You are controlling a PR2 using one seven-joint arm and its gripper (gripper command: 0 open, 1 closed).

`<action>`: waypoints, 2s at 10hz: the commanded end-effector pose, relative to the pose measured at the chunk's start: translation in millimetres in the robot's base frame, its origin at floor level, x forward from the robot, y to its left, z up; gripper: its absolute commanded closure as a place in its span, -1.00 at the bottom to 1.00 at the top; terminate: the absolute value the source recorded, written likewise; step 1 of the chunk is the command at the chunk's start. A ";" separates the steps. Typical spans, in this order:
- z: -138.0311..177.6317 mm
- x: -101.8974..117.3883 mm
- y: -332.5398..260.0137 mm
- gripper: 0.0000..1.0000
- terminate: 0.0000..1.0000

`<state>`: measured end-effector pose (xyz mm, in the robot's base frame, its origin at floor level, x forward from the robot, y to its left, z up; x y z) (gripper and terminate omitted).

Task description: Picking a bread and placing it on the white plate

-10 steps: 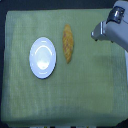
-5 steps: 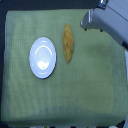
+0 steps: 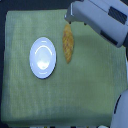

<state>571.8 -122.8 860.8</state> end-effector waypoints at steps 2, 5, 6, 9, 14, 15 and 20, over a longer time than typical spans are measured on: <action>-58.4 -0.8 84.0 -1.00 -1.00; -96.2 -11.3 77.4 -1.00 -1.00; -98.6 -11.8 74.9 -1.00 -1.00; -113.2 -4.4 75.9 -1.00 -1.00; -129.3 -18.7 49.6 -1.00 -1.00; -135.5 -29.3 47.8 -1.00 -1.00; -133.9 -25.0 58.7 -1.00 -1.00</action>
<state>547.9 -67.6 728.6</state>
